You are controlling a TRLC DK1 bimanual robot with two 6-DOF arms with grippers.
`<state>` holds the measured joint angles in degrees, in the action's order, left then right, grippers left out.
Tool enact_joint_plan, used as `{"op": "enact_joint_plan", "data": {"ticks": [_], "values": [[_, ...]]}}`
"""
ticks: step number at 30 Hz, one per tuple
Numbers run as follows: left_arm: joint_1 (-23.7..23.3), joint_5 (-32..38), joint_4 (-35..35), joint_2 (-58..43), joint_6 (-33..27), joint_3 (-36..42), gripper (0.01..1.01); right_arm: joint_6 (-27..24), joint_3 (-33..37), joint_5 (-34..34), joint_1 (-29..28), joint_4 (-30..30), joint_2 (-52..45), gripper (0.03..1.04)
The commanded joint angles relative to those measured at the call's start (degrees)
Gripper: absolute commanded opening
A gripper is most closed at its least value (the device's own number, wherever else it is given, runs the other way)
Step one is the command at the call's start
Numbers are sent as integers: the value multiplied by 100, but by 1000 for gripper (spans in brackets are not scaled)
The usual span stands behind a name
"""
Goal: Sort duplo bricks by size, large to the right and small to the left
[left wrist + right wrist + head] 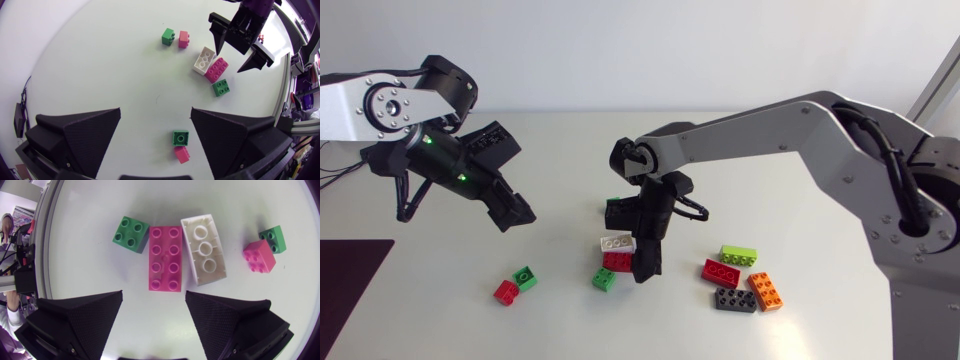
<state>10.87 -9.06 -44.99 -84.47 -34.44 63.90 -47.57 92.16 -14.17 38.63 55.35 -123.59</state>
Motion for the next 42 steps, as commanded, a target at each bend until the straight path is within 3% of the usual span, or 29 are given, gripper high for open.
{"op": "enact_joint_plan", "data": {"ticks": [1, 9, 42], "values": [[2, -26, 17, 27, 113, -141, 975, -24, 250, -15, 109, 107, -95, 908], [-50, -26, 17, 71, 95, -185, 975, 29, 654, -6, 259, 274, -412, 907], [-147, -34, 34, 27, -2, -238, 975, 29, 821, -86, 189, 661, -675, 908]]}}
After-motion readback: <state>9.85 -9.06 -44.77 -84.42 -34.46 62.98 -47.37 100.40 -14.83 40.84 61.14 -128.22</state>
